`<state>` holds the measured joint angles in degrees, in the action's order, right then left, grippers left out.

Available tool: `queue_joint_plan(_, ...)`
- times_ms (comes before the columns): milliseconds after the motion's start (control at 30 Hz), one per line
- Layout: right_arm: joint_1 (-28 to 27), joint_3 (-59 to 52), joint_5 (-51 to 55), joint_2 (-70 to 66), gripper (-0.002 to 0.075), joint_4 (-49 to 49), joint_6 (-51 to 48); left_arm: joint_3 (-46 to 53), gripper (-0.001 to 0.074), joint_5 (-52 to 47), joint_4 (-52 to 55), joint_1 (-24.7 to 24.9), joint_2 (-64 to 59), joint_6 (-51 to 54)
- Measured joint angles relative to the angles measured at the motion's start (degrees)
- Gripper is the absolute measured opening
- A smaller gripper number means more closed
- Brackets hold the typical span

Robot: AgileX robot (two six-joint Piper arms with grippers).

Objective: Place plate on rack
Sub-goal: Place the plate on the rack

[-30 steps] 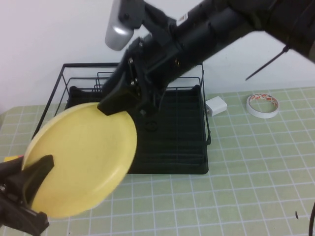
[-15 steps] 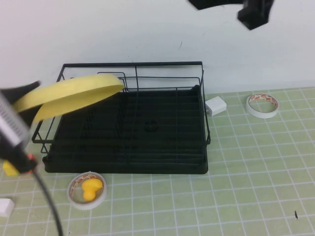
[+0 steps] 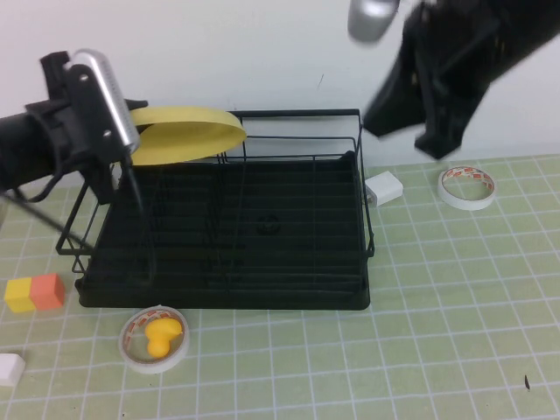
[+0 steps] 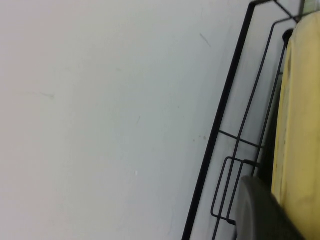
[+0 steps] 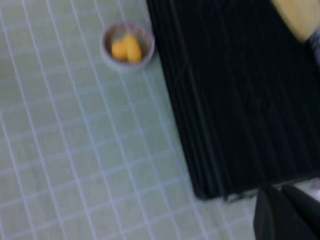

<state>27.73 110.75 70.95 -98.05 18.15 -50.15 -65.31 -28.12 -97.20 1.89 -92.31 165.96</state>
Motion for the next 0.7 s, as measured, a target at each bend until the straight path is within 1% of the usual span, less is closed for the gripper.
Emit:
queue_joint_plan(200, 0.00, -7.12, 0.00, 0.00, 0.0003, -6.72, 2.87, -8.86, 0.0100, -0.08, 0.00, 0.00, -11.18, 2.19)
queue_joint_plan(333, 0.00, -8.58, 0.00, 0.00, 0.0003, -8.79, 3.57, -12.74, 0.0100, -0.08, 0.00, 0.00, -16.03, 2.20)
queue_joint_plan(700, 0.00, -8.91, -1.48, 0.00, 0.0002, -9.20, 3.35, -14.16, 0.0100, 0.14, 0.00, 0.10, -20.37, 2.20)
